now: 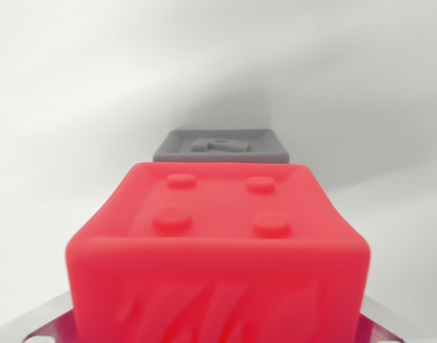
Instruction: Destack cube
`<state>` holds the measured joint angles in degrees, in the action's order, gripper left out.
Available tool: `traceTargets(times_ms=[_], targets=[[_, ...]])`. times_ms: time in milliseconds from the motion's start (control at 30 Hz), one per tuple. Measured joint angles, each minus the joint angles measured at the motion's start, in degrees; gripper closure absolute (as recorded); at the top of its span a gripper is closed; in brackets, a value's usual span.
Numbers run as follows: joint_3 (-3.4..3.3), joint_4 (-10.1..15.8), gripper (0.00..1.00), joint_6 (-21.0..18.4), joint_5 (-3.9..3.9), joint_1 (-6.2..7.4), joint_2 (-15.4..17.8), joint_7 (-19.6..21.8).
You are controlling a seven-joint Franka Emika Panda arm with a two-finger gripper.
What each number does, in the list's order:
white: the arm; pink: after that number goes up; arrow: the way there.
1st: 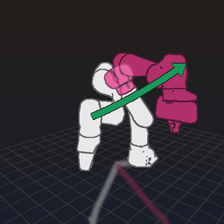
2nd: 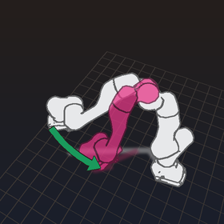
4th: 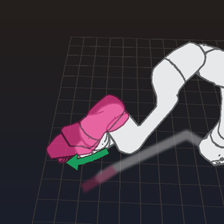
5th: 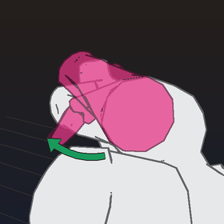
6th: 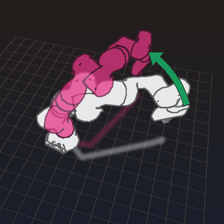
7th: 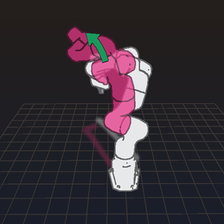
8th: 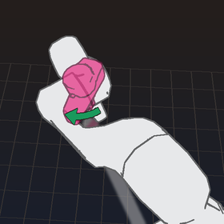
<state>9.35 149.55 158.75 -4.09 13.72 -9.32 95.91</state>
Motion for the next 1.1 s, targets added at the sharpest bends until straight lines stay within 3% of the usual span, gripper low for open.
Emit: traceTargets(times_ms=[600, 1100], targets=[[0.43, 0.28, 1.0, -6.48, 3.13, 0.09, 7.04, -2.29], [0.46, -0.28, 1.0, -13.48, 5.07, 0.34, 13.61, -3.76]])
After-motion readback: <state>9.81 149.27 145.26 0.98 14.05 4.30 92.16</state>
